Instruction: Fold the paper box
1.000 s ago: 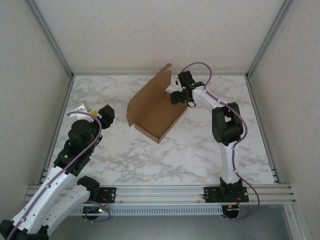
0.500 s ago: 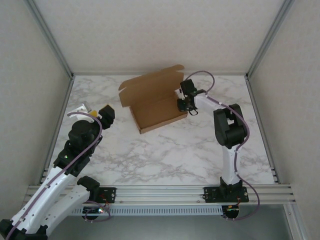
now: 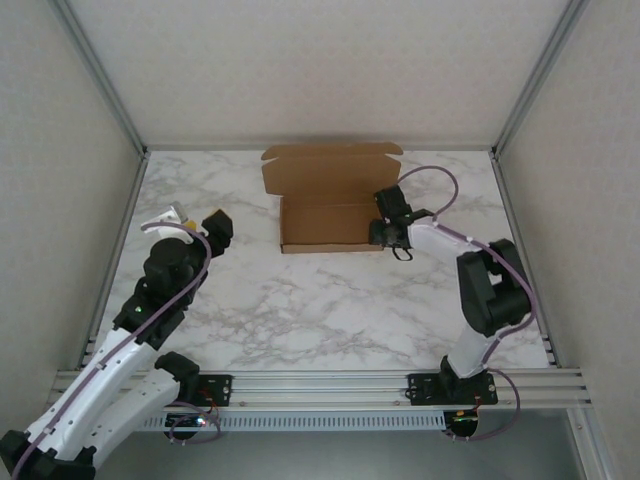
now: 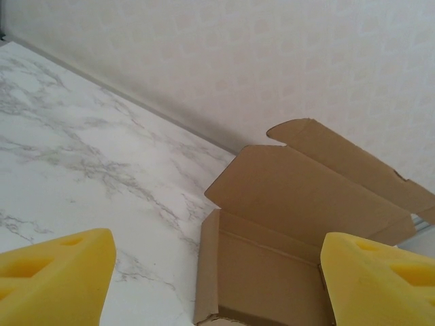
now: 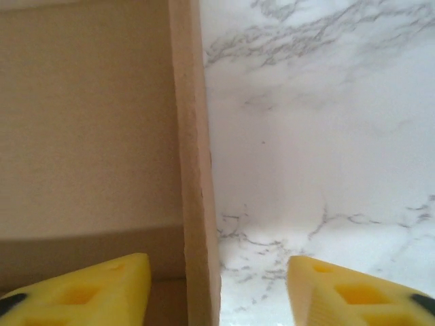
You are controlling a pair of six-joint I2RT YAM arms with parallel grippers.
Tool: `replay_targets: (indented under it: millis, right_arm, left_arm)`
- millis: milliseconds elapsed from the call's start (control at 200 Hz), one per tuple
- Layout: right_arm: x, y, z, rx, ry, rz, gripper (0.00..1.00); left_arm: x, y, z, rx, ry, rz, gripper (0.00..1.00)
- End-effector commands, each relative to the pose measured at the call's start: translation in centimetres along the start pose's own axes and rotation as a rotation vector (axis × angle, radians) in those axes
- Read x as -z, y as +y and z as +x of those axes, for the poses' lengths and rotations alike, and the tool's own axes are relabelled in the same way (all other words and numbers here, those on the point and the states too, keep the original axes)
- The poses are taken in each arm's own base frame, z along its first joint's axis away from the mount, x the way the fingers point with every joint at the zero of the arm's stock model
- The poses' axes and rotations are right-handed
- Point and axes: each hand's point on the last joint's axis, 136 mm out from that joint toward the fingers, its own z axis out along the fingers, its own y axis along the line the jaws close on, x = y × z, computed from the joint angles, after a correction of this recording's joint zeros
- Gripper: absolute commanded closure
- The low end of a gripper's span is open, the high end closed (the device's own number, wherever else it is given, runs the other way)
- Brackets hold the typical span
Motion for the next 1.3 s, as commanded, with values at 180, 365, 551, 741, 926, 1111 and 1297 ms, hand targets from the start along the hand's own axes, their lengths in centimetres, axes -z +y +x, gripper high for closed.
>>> replay_targets:
  millis: [180, 365, 551, 741, 926, 1111, 1297]
  right_arm:
    - [12.9, 2.0, -7.0, -0.001, -0.426, -0.238, 0.32]
    - [19.5, 2.1, -10.8, 0.030, -0.696, -0.299, 0.35]
    - [21.3, 3.9, -11.7, 0.263, -0.711, -0.331, 0.34]
    - [16.6, 1.3, -13.6, 0.281, -0.685, -0.309, 0.34]
    - [11.8, 0.2, -14.4, 0.390, -0.723, -0.376, 0.35]
    - [8.1, -0.2, -14.1, 0.572, -0.729, -0.393, 0.31]
    - [5.6, -2.1, -14.9, 0.588, -0.691, -0.399, 0.30]
  left_arm:
    - [-2.2, -5.4, -1.4, -0.057, 0.012, 0.167, 0.17]
    - [-4.7, -5.1, -2.5, -0.101, -0.093, 0.111, 0.23]
    - [-8.0, -4.1, -2.9, -0.313, -0.108, 0.039, 0.16]
    - [-12.5, -2.4, -2.3, -0.268, -0.058, 0.148, 0.25]
    - [-15.9, -2.2, 0.1, -0.375, -0.027, 0.251, 0.25]
    - [-18.1, -2.6, 3.0, -0.497, -0.005, 0.413, 0.26]
    - [-20.2, -2.3, 5.1, -0.579, 0.055, 0.479, 0.26]
